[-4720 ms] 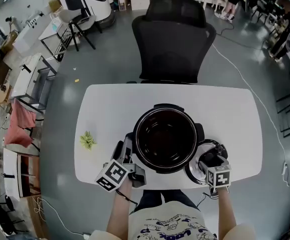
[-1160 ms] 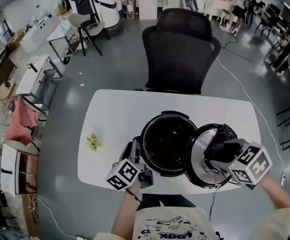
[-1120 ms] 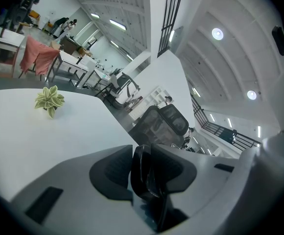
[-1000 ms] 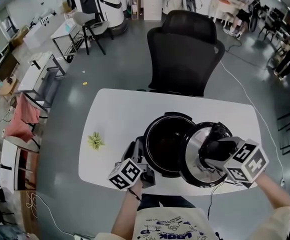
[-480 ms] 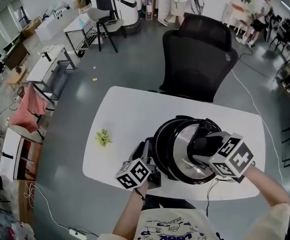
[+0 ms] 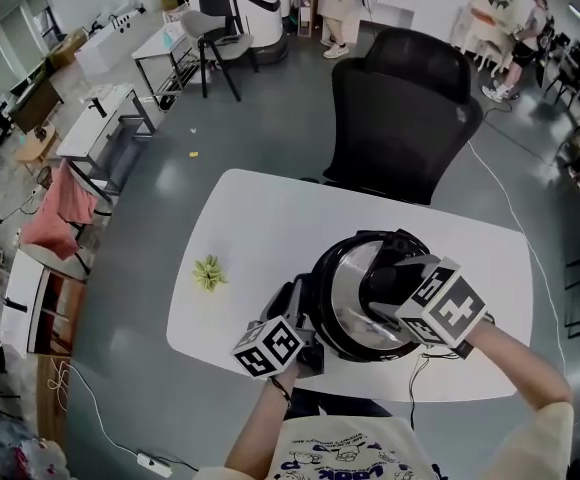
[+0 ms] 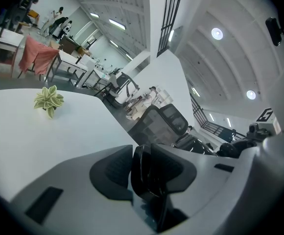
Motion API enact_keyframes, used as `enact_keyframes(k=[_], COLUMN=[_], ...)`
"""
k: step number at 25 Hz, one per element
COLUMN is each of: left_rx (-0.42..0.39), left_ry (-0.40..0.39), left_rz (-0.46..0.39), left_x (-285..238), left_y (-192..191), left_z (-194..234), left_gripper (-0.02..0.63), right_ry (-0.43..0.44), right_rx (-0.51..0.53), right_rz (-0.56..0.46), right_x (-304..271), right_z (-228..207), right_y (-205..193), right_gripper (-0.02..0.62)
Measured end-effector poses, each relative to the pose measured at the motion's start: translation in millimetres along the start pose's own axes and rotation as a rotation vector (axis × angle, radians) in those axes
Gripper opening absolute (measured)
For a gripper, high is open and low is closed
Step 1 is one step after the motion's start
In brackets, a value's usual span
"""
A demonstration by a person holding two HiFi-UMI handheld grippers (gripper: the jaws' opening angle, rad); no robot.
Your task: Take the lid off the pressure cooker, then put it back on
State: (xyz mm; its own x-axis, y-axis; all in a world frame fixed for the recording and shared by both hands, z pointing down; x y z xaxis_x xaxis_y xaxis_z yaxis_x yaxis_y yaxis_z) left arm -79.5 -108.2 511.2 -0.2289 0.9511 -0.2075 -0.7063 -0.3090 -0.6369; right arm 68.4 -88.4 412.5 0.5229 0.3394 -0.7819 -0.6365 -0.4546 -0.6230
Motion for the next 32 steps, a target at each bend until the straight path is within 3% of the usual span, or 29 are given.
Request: enact_keyframes(k=[32], left_rx=[0.023], left_ry=[-0.021], left_rz=[0.028], left_x=[3.8], left_y=[1.3], left_z=[-1.6], left_gripper=[0.124], right_ry=[-0.048], right_rx=[-0.012], right_rz=[0.036], right_x=[-27.8], right_z=[5.5], right_y=[-3.2], right_gripper=[0.296])
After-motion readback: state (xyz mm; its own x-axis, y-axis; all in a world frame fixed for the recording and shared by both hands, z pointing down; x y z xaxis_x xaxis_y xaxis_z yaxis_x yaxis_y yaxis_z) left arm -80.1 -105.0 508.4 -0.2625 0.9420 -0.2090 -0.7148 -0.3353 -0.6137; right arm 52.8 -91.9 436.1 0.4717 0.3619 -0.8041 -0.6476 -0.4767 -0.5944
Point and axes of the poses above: the fingertips, and each gripper's own axes: x backward along the fingers, z to its left, y out of its top, the point moved 1 cm from there along x, backward along the fingers, and after that the axes turned 10 degrees about -z, right-handed, at the moved point
